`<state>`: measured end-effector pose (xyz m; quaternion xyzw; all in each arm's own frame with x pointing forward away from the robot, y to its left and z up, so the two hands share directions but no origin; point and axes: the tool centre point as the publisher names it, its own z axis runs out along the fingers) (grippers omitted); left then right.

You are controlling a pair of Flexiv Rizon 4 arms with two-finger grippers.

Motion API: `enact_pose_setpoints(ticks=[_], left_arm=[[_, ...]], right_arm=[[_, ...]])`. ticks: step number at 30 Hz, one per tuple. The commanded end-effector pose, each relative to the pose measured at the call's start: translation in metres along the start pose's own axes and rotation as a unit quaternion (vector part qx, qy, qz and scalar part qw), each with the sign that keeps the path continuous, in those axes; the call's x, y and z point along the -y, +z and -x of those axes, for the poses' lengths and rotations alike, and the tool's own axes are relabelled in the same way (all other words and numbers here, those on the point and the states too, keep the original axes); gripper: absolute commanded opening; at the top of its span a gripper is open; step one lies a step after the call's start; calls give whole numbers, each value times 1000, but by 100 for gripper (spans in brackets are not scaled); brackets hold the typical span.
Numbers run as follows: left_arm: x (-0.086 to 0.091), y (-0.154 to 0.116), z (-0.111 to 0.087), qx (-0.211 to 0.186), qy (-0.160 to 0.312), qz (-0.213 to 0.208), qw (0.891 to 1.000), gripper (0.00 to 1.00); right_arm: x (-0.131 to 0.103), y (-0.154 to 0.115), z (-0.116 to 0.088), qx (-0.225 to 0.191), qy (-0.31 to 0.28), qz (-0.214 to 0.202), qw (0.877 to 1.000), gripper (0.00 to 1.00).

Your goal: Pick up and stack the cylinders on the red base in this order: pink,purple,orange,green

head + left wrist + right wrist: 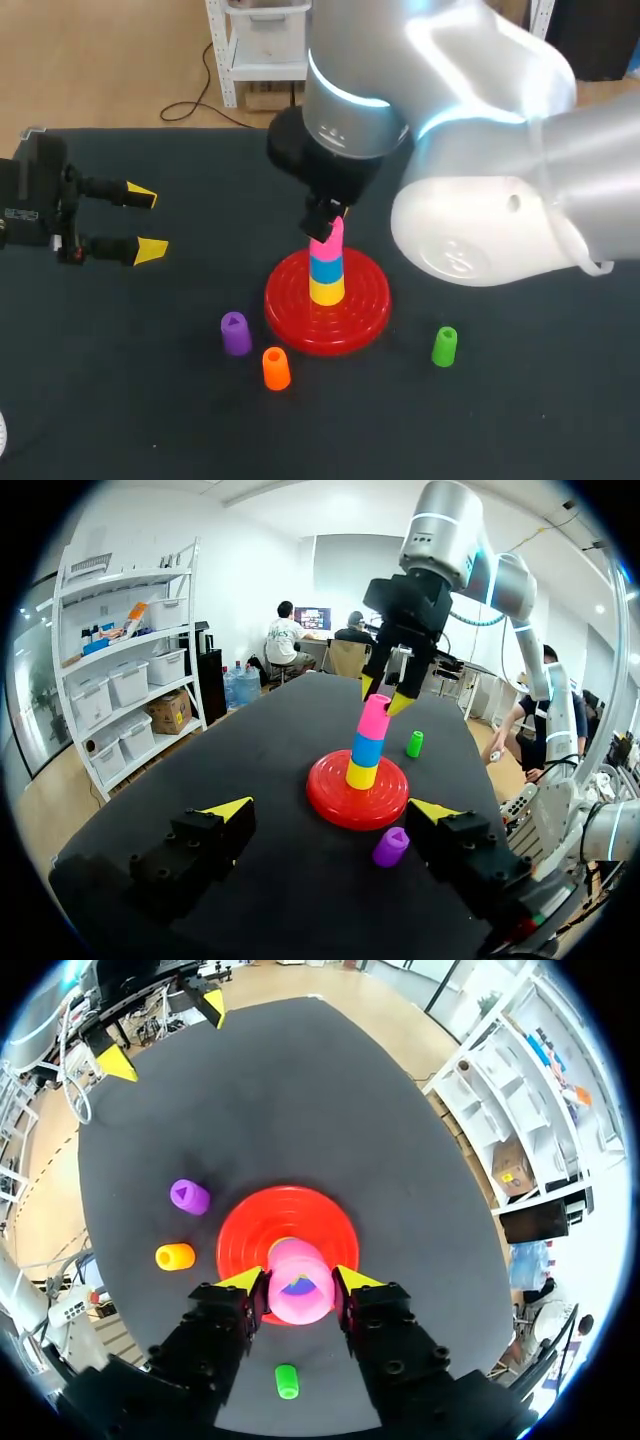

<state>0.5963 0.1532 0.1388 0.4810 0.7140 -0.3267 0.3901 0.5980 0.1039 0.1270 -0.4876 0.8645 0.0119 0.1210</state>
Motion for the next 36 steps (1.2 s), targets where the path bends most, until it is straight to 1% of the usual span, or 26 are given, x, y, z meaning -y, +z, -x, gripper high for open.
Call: enact_pose_setpoints(ticks=[1,6,10,13,14,15,16,17,20,26,32,36], left_arm=[[0,0,-2,3,2,1,1000,100],[0,0,-2,3,2,1,1000,100],[0,0,-2,3,2,1,1000,100],[0,0,-2,3,2,1,1000,100],[0,0,-2,3,2,1,1000,100],[0,0,-2,3,2,1,1000,100],[0,0,-2,3,2,1,1000,100],[0,0,-2,3,2,1,1000,100],[0,0,-2,3,2,1,1000,100],[0,0,-2,3,2,1,1000,100],[0,0,-2,3,2,1,1000,100],[0,0,-2,3,2,1,1000,100]], right_arm=[[-2,25,-2,-4,0,-2,1000,0],[1,29,2,-18,-10,-7,1000,0],[4,29,7,-17,-11,-15,1000,0],[1,28,6,-16,-10,-10,1000,0],[0,28,5,-15,-9,-9,1000,2],[-3,26,3,-8,-12,-7,1000,35],[-5,24,3,-5,-12,-2,1000,43],[-8,20,1,-1,-12,5,1000,100],[-12,8,1,13,-7,17,1000,100],[-15,-17,3,41,-14,19,999,100],[-16,-44,10,71,-23,4,997,100],[-18,-56,16,76,-25,2,997,100]])
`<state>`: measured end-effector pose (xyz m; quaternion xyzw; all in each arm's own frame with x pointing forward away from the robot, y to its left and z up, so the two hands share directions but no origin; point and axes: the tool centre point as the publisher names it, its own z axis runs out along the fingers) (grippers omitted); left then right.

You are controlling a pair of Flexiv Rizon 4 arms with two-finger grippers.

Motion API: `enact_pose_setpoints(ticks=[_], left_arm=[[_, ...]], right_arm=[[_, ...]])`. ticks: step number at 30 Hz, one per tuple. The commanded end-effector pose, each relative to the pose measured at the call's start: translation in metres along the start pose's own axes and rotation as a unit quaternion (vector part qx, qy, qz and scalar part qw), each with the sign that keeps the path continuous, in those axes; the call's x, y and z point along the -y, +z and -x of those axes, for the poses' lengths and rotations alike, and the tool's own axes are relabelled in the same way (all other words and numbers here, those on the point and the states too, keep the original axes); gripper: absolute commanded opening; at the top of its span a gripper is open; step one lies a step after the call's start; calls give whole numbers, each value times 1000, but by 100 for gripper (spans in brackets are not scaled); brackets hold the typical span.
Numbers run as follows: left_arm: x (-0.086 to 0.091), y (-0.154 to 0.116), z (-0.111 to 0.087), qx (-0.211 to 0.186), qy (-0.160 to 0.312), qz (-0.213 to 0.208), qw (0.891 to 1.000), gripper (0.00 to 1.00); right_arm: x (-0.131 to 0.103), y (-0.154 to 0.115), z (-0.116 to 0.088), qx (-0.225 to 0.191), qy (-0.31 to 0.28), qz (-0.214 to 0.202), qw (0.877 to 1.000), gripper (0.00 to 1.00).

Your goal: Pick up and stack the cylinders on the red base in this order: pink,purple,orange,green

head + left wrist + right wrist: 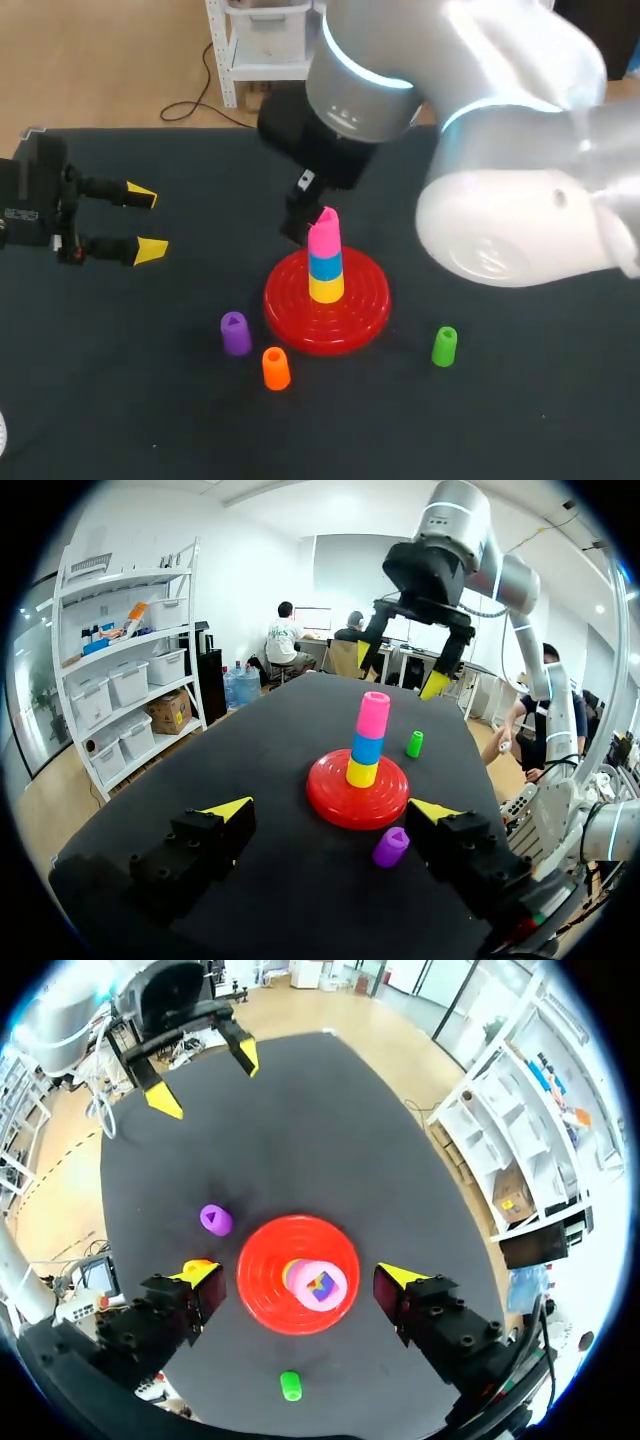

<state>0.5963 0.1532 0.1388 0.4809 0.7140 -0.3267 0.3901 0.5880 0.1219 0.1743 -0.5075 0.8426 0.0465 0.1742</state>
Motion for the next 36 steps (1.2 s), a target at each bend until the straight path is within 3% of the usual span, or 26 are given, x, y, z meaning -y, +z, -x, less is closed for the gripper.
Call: enact_pose_setpoints(ticks=[1,9,15,23,36], left_arm=[[0,0,-2,3,2,1,1000,100],[0,0,-2,3,2,1,1000,100],[0,0,-2,3,2,1,1000,100],[0,0,-2,3,2,1,1000,100],[0,0,-2,3,2,1,1000,100]], right_arm=[[-7,-13,-1,12,-2,-6,1000,100],[-25,-13,14,9,-19,-3,1000,100],[-41,0,12,-8,-27,1,1000,100],[-51,17,14,-15,-14,9,1000,100],[-76,20,15,-1,20,28,999,100]])
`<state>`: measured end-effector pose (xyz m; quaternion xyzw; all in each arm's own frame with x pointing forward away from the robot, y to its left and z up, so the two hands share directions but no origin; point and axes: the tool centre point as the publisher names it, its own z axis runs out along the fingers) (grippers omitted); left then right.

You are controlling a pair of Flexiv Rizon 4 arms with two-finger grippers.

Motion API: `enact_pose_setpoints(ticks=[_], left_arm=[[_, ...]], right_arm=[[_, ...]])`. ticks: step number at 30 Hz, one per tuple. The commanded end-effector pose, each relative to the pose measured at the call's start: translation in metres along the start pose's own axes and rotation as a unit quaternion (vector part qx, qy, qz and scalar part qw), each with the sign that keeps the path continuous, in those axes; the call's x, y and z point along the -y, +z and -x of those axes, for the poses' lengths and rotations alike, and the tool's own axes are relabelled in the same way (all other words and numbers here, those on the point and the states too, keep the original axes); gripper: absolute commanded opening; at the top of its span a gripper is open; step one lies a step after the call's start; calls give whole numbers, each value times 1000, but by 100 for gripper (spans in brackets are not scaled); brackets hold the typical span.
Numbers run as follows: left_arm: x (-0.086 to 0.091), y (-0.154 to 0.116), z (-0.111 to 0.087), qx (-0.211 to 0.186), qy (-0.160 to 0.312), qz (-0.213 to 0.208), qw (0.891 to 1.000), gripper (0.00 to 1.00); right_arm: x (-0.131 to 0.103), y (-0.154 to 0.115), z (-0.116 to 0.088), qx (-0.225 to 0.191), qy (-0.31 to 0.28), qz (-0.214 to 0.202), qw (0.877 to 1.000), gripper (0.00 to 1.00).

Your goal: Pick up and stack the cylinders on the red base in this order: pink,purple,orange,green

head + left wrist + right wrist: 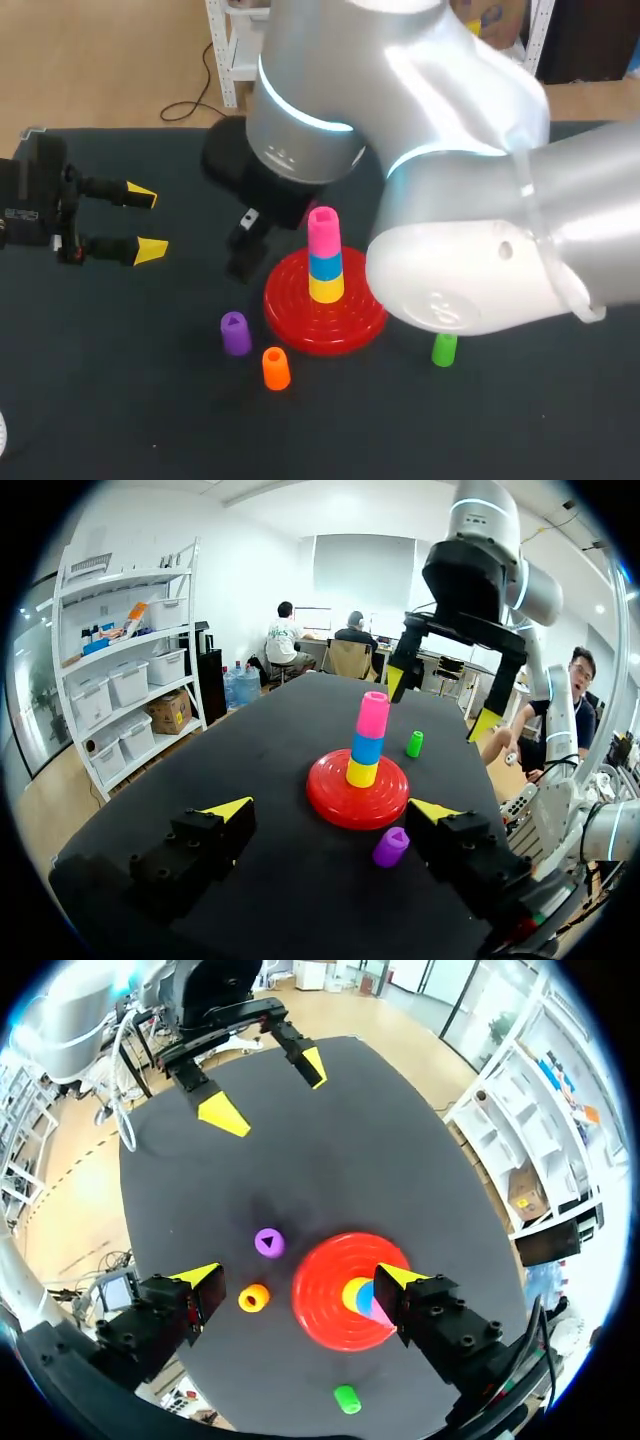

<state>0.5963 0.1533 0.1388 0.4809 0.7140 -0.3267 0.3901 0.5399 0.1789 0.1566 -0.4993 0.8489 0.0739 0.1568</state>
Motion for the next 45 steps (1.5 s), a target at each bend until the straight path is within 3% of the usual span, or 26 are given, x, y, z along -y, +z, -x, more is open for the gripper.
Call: enact_pose_setpoints(ticks=[1,8,17,32,45], left_arm=[[0,0,-2,3,2,1,1000,100],[0,0,-2,3,2,1,1000,100],[0,0,-2,3,2,1,1000,100],[0,0,-2,3,2,1,1000,100],[0,0,-2,3,2,1,1000,100]], right_arm=[[-7,2,-8,1,4,-1,1000,100],[-21,13,-17,1,17,5,1000,100],[-35,38,-5,-19,18,-8,1000,100],[-34,77,0,-46,36,-22,998,100],[-34,79,1,-44,41,-21,998,100]])
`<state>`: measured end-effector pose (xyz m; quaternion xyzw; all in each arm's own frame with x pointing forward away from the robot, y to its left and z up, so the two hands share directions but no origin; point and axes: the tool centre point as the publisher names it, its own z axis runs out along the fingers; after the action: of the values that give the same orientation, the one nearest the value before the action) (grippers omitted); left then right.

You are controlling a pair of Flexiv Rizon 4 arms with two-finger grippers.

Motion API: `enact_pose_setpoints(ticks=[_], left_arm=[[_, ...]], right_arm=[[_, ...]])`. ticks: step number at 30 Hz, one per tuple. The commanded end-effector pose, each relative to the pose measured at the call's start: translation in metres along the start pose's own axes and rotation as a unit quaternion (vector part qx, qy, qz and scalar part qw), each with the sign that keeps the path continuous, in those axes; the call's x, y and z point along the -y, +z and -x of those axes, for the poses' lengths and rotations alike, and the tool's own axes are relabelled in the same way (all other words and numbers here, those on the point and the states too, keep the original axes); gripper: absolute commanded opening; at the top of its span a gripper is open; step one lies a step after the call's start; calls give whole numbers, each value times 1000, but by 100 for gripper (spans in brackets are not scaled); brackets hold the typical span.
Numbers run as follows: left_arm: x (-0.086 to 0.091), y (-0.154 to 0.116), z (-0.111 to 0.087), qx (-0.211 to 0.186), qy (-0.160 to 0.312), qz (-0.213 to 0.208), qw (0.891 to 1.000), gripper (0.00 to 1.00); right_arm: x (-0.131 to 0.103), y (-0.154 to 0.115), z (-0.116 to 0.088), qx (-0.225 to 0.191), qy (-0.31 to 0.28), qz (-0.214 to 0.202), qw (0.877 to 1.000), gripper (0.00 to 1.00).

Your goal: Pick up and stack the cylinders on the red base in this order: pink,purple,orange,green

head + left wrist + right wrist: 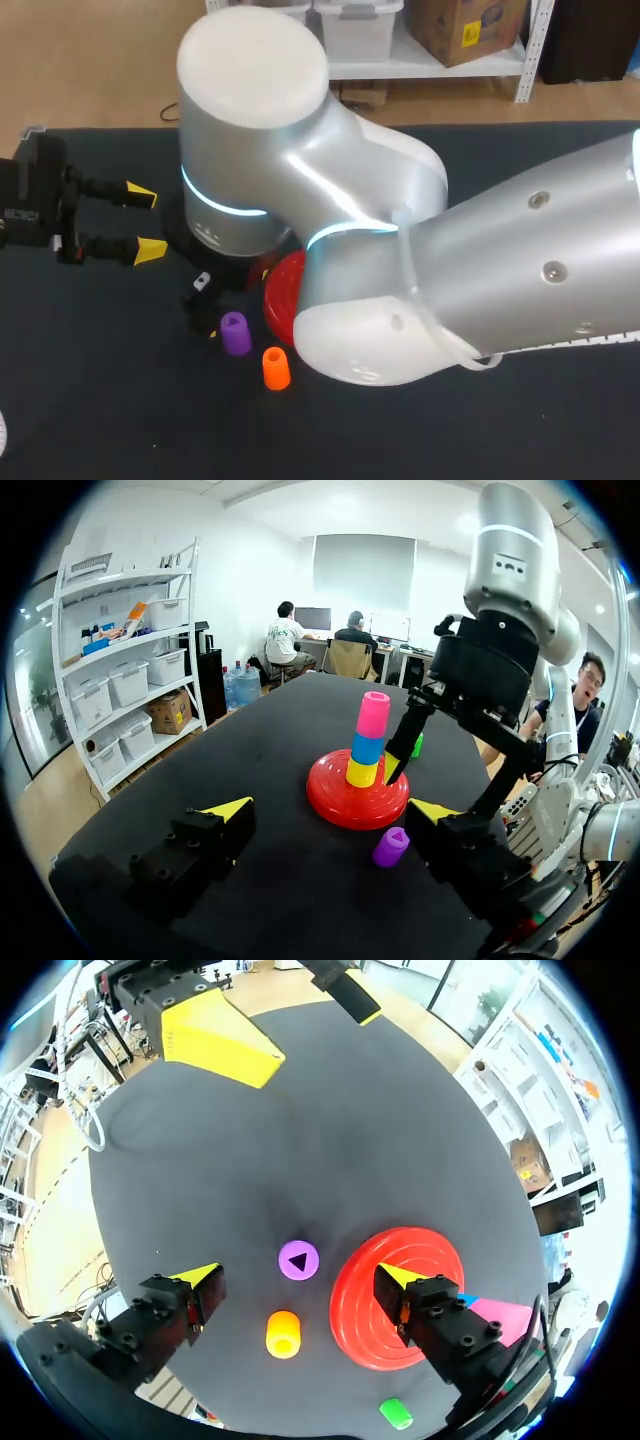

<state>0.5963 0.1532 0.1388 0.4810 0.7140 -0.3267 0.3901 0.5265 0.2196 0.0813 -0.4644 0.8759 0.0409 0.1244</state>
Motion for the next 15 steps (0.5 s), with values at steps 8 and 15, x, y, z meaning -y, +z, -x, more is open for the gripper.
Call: enact_pose_setpoints(ticks=[8,15], left_arm=[[0,0,-2,3,2,1,1000,100],[0,0,-2,3,2,1,1000,100]], right_arm=[[0,-1,-1,2,1,-2,1000,100],[2,16,-5,-40,15,-33,999,100]])
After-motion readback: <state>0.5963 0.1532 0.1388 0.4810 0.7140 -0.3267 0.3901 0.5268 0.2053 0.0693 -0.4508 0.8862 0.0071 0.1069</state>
